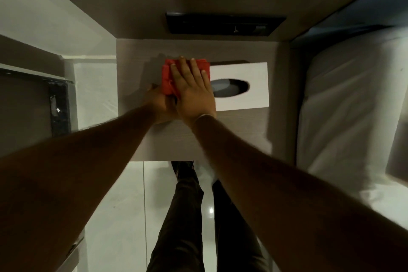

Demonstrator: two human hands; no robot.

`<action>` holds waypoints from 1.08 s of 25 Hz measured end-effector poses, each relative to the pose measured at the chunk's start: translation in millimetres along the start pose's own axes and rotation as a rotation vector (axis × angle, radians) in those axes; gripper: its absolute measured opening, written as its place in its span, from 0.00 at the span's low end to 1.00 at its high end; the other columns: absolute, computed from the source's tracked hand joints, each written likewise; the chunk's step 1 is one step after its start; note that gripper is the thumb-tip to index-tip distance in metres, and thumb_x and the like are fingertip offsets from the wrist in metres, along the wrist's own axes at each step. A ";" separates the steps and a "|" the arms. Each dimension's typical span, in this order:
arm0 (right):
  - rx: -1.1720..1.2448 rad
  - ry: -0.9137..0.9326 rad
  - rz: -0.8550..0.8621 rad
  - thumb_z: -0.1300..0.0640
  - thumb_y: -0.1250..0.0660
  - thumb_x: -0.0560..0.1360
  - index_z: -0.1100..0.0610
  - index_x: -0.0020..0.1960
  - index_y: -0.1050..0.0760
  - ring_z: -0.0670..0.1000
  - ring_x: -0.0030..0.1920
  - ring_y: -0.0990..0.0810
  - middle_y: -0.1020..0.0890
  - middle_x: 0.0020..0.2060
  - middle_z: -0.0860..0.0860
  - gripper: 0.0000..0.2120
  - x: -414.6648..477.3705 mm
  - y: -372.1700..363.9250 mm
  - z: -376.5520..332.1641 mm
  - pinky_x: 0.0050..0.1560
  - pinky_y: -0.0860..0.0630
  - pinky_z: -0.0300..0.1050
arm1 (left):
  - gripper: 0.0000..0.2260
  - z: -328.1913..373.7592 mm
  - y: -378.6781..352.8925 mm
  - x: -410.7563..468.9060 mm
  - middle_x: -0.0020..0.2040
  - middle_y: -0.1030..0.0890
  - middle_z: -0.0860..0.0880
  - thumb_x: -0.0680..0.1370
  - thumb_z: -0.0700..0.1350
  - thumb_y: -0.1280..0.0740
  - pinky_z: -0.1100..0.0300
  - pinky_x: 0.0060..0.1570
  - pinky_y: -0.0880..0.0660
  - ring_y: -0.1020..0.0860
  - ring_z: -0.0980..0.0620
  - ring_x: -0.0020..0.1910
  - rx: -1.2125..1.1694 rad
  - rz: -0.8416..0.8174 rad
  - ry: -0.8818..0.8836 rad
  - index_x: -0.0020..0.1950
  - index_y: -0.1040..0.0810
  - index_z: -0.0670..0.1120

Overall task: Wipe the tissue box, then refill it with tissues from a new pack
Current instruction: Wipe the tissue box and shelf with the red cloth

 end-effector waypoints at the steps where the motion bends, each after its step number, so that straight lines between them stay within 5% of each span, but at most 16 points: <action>1: -0.007 0.017 0.001 0.50 0.34 0.81 0.50 0.86 0.47 0.58 0.85 0.54 0.46 0.85 0.53 0.37 -2.0 6.8 10.0 0.82 0.58 0.59 | 0.49 15.4 4.7 2.2 0.85 0.42 0.41 0.75 0.59 0.28 0.62 0.80 0.61 0.45 0.58 0.84 0.126 -0.032 -0.009 0.87 0.52 0.45; 2: -0.009 0.009 0.013 0.55 0.34 0.81 0.50 0.86 0.47 0.57 0.85 0.54 0.46 0.85 0.53 0.37 -6.0 13.6 25.1 0.82 0.56 0.60 | 0.53 13.4 3.1 5.9 0.84 0.38 0.44 0.71 0.65 0.29 0.51 0.83 0.54 0.39 0.47 0.82 -0.047 -0.138 0.045 0.87 0.54 0.50; 4: -0.008 -0.088 0.085 0.60 0.37 0.81 0.49 0.86 0.47 0.58 0.85 0.52 0.46 0.85 0.53 0.36 -14.9 34.5 69.1 0.83 0.53 0.62 | 0.62 17.8 5.4 7.4 0.79 0.31 0.47 0.62 0.73 0.25 0.39 0.78 0.41 0.30 0.39 0.74 0.154 -0.162 0.090 0.85 0.57 0.57; 10: 0.010 -0.404 0.172 0.54 0.45 0.84 0.45 0.86 0.51 0.56 0.85 0.53 0.48 0.86 0.51 0.32 -65.1 72.8 173.8 0.83 0.52 0.62 | 0.66 9.4 2.8 10.3 0.78 0.30 0.45 0.60 0.68 0.18 0.36 0.75 0.41 0.28 0.35 0.74 0.255 -0.083 0.034 0.83 0.60 0.59; 17: 0.096 -0.355 0.140 0.60 0.42 0.82 0.44 0.86 0.51 0.56 0.85 0.58 0.51 0.86 0.49 0.37 -126.4 23.7 102.0 0.81 0.60 0.57 | 0.64 9.7 0.7 10.8 0.75 0.28 0.44 0.60 0.66 0.17 0.36 0.74 0.37 0.27 0.36 0.71 0.247 -0.034 0.046 0.83 0.56 0.59; 20: 0.115 -0.203 0.049 0.62 0.38 0.81 0.46 0.86 0.51 0.55 0.85 0.60 0.53 0.86 0.49 0.39 -109.5 -1.6 40.3 0.82 0.60 0.58 | 0.59 3.9 -1.1 10.6 0.75 0.25 0.39 0.68 0.57 0.18 0.39 0.76 0.37 0.25 0.34 0.70 0.301 -0.052 0.113 0.85 0.57 0.54; 23: 0.140 -0.097 0.033 0.59 0.35 0.82 0.48 0.86 0.51 0.54 0.85 0.60 0.52 0.86 0.49 0.38 -79.0 -14.3 -6.2 0.83 0.59 0.58 | 0.29 0.9 -4.5 7.1 0.78 0.31 0.31 0.87 0.43 0.38 0.68 0.68 0.31 0.30 0.30 0.75 -0.057 -0.049 0.154 0.86 0.46 0.44; 24: 0.139 -0.088 0.042 0.58 0.34 0.82 0.49 0.86 0.50 0.54 0.85 0.59 0.51 0.86 0.50 0.39 -65.9 -14.7 -12.2 0.83 0.59 0.57 | 0.24 5.0 -2.0 6.7 0.79 0.32 0.33 0.88 0.43 0.42 0.70 0.67 0.32 0.32 0.32 0.78 -0.150 -0.016 0.167 0.84 0.42 0.42; 27: 0.074 -0.007 0.047 0.55 0.29 0.80 0.52 0.85 0.46 0.57 0.85 0.54 0.46 0.85 0.53 0.40 -29.7 -6.6 -7.7 0.82 0.57 0.56 | 0.35 2.9 5.9 4.2 0.78 0.28 0.40 0.81 0.63 0.40 0.47 0.66 0.28 0.30 0.39 0.77 -0.477 0.021 0.327 0.84 0.39 0.46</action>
Point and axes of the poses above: each hand's wrist, its own x-axis towards the middle knuckle, its own y-axis out of the back of the hand, z = x × y, the point moved 4 cm from there along x, towards the middle knuckle
